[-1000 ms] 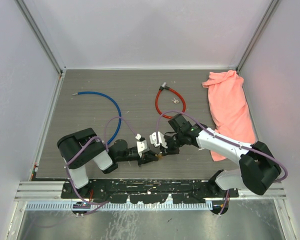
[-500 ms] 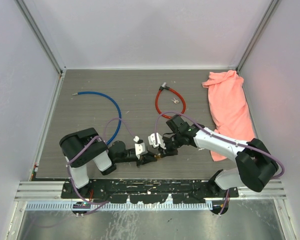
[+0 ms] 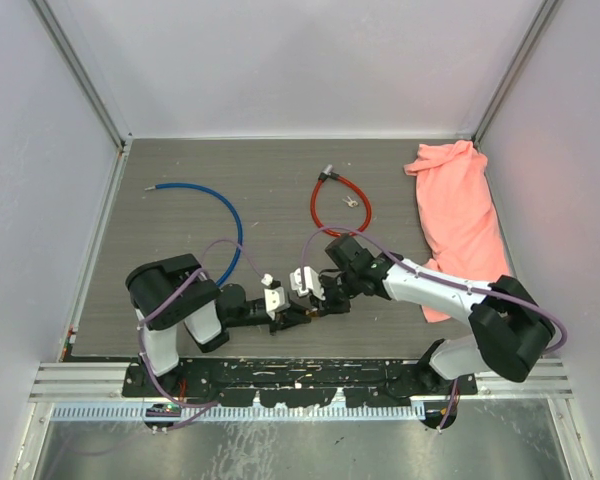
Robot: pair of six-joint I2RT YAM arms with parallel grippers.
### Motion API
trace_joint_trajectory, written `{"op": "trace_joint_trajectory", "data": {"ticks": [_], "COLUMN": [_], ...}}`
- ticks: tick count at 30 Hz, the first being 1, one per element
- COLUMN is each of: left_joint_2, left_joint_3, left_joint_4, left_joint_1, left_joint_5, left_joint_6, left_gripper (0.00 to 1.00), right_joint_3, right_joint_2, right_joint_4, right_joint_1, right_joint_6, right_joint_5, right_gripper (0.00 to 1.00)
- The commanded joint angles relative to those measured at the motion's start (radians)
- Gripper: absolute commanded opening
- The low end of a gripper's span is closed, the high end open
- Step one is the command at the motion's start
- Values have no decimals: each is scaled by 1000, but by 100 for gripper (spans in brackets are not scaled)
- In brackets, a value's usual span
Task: Lock with the key
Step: Lock the lock, then remove the key from the lock.
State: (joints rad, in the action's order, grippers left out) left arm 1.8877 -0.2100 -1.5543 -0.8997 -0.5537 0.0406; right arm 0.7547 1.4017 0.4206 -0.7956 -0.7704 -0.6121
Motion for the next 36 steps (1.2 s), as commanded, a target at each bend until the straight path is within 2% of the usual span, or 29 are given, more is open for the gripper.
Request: {"op": "trace_joint_trajectory", "data": {"ticks": [1, 6, 9, 10, 12, 15, 18, 19, 20, 23, 26, 29, 35, 36], "left_joint_2": [66, 64, 12, -19, -94, -238, -418, -482, -550, -736, -814, -827, -755, -743], "left_joint_3": [-16, -13, 0, 7, 20, 34, 32, 27, 16, -19, -48, -83, -115, -124], "left_joint_4": [123, 122, 123, 124, 134, 202, 362, 429, 514, 725, 864, 968, 921, 925], "left_joint_1": [-15, -15, -11, -5, 9, 34, 64, 69, 72, 72, 72, 72, 73, 72], "left_joint_5": [109, 124, 153, 160, 166, 162, 149, 150, 152, 139, 138, 140, 101, 104], "left_joint_6": [47, 44, 7, -19, -79, -170, -247, -259, -261, -232, -192, -177, -209, -206], "left_gripper": [0, 0, 2, 8, 34, 62, 85, 97, 99, 98, 99, 86, 58, 56], "right_joint_3": [-52, -24, 11, 17, 26, 42, 71, 79, 83, 92, 104, 113, 116, 114], "right_joint_2": [124, 126, 61, 35, -10, -65, -109, -119, -129, -155, -167, -172, -174, -174], "right_joint_4": [-230, -230, -192, -182, -145, -59, 24, 45, 62, 99, 109, 109, 114, 115], "right_joint_1": [-148, -158, -53, 1, 110, 176, 224, 241, 256, 287, 300, 306, 307, 307], "right_joint_6": [60, 69, 83, 86, 75, 23, -14, -27, -39, -64, -58, -38, -31, -33], "right_joint_5": [-144, -131, -164, -188, -237, -288, -328, -342, -354, -378, -396, -415, -443, -446], "right_gripper": [1, 1, 1, 1, 1, 1, 1, 1, 1, 1, 1, 1, 1, 1]}}
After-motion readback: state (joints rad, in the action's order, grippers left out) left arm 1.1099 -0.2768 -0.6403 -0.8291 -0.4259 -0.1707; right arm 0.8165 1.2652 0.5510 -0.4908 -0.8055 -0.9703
